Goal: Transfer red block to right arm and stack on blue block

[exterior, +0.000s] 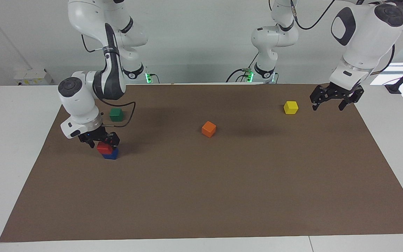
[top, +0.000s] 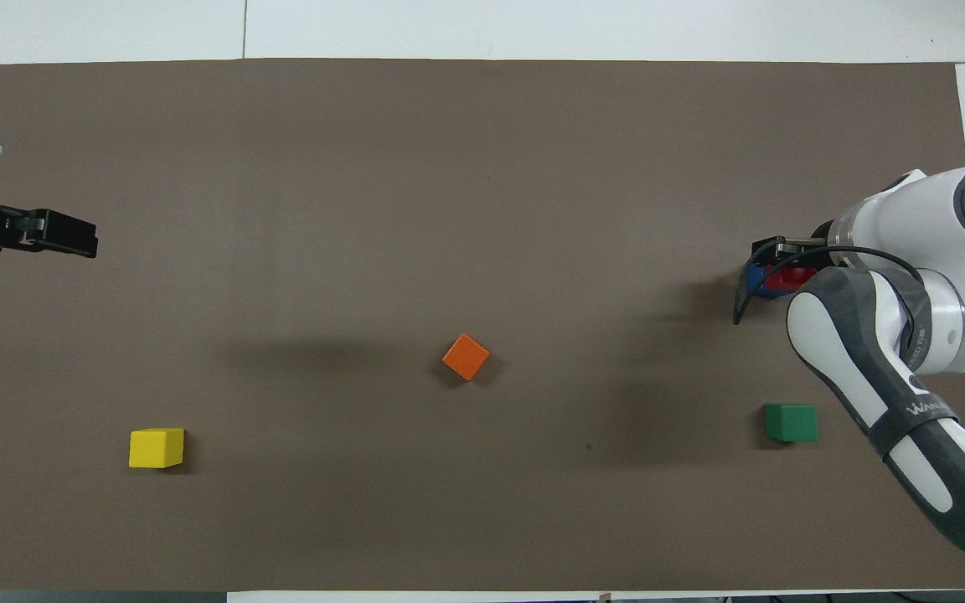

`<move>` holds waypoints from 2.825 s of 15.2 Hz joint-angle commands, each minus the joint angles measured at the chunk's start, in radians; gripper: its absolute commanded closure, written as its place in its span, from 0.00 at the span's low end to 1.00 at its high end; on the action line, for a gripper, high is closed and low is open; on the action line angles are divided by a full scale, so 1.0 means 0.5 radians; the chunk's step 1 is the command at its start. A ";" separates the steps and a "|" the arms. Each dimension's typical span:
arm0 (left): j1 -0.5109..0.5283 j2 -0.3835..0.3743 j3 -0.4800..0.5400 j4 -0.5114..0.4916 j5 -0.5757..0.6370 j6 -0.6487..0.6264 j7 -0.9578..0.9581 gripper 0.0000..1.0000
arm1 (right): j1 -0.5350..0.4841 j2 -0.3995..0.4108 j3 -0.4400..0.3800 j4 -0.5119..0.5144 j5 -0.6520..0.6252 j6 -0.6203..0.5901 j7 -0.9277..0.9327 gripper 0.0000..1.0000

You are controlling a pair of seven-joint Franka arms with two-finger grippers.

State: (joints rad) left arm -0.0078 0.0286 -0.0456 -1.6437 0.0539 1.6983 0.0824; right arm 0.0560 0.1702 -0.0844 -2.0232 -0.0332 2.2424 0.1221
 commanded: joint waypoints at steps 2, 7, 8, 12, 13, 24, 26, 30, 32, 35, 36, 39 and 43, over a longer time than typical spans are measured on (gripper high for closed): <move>0.003 -0.042 0.005 -0.038 -0.004 -0.006 0.025 0.00 | -0.014 -0.076 0.037 0.229 0.069 -0.354 -0.026 0.00; 0.003 -0.042 0.005 -0.035 -0.004 -0.006 0.025 0.00 | -0.014 -0.374 0.058 0.337 0.103 -0.748 -0.075 0.00; 0.003 -0.042 0.005 -0.035 -0.004 -0.006 0.025 0.00 | -0.017 -0.432 0.058 0.346 0.115 -0.806 -0.076 0.00; 0.003 -0.042 0.005 -0.035 -0.004 -0.006 0.022 0.00 | -0.029 -0.531 0.049 0.576 0.186 -1.281 -0.115 0.00; 0.003 -0.042 0.005 -0.035 -0.004 -0.006 0.025 0.00 | -0.044 -0.512 0.046 0.634 0.171 -1.334 -0.194 0.00; 0.003 -0.042 0.005 -0.038 -0.004 -0.006 0.025 0.00 | -0.127 -0.500 0.037 0.650 0.097 -1.307 -0.336 0.00; 0.003 -0.042 0.005 -0.035 -0.004 -0.006 0.022 0.00 | -0.152 -0.494 0.037 0.653 0.094 -1.294 -0.339 0.00; 0.003 -0.042 0.005 -0.035 -0.004 -0.006 0.025 0.00 | -0.336 -0.494 0.196 0.653 0.106 -1.313 -0.336 0.00; 0.003 -0.042 0.005 -0.035 -0.004 -0.006 0.022 0.00 | -0.333 -0.497 0.196 0.650 0.103 -1.313 -0.324 0.00; 0.003 -0.042 0.005 -0.035 -0.004 -0.006 0.025 0.00 | -0.330 -0.500 0.197 0.644 0.097 -1.313 -0.321 0.00; 0.003 -0.042 0.002 -0.038 -0.004 -0.006 0.025 0.00 | -0.333 -0.500 0.197 0.644 0.094 -1.310 -0.321 0.00; 0.003 -0.042 0.005 -0.038 -0.004 -0.006 0.022 0.00 | -0.327 -0.497 0.200 0.647 0.057 -1.276 -0.318 0.00; 0.003 -0.042 0.005 -0.035 -0.004 -0.006 0.022 0.00 | -0.324 -0.500 0.203 0.632 0.023 -1.205 -0.324 0.00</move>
State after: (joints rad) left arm -0.0078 0.0286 -0.0456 -1.6440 0.0539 1.6980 0.0824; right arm -0.0889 -0.0892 0.0010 -1.7159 -0.0028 1.6284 -0.0297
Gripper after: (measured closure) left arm 0.000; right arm 0.000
